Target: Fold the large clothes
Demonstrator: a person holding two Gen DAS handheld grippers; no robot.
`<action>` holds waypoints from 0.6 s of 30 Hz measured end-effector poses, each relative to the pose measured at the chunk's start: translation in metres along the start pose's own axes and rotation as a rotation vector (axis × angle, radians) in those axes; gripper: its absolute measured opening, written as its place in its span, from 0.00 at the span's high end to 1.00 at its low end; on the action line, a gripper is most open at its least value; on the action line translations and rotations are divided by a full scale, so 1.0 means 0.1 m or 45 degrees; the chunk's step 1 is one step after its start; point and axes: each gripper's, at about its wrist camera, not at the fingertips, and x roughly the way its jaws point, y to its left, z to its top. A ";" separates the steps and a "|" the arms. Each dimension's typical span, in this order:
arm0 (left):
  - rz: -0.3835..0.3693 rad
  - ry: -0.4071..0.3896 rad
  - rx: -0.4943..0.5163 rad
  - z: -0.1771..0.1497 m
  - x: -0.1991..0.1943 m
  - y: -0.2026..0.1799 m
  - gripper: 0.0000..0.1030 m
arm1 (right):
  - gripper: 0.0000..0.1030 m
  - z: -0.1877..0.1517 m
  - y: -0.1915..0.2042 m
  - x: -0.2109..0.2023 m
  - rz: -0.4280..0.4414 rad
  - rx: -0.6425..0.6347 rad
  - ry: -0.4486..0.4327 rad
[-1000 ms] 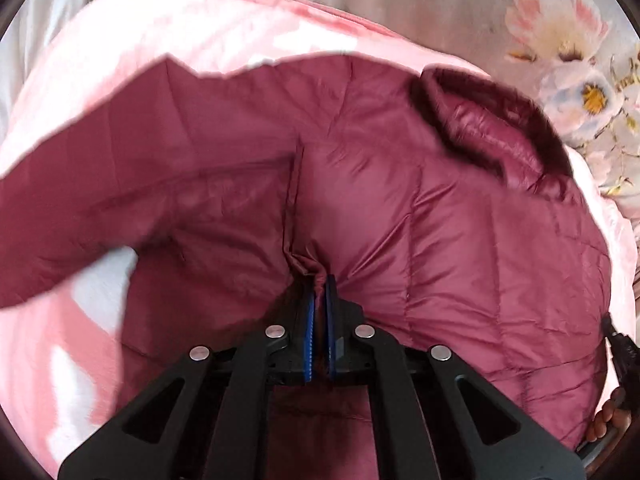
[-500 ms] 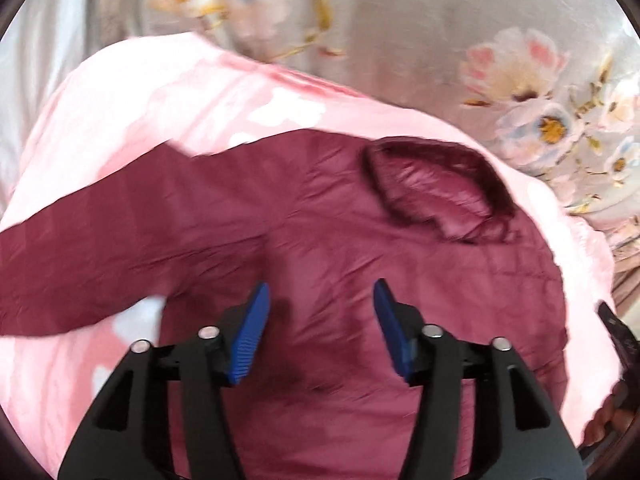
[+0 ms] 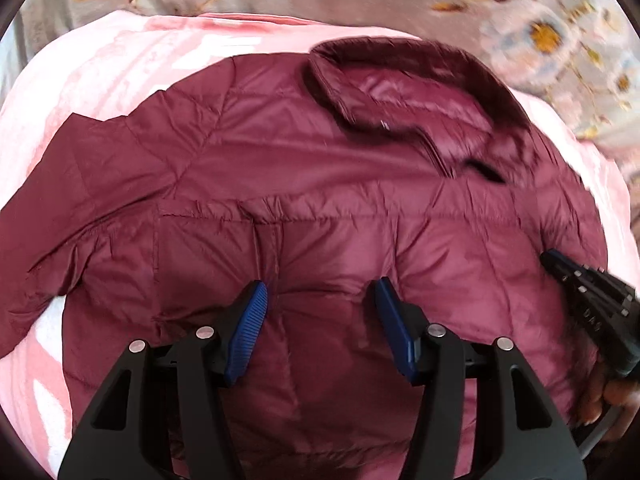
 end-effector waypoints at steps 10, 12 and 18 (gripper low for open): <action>0.059 -0.124 0.024 -0.09 0.04 -0.07 0.45 | 1.00 0.00 -0.36 0.04 -0.007 0.206 -0.037; 0.072 -0.137 0.028 -0.10 0.04 -0.09 0.45 | 1.00 -0.04 -0.40 0.04 0.025 0.234 -0.066; 0.064 -0.157 0.022 -0.10 0.04 -0.09 0.44 | 1.00 -0.09 -0.48 0.07 0.076 0.281 -0.091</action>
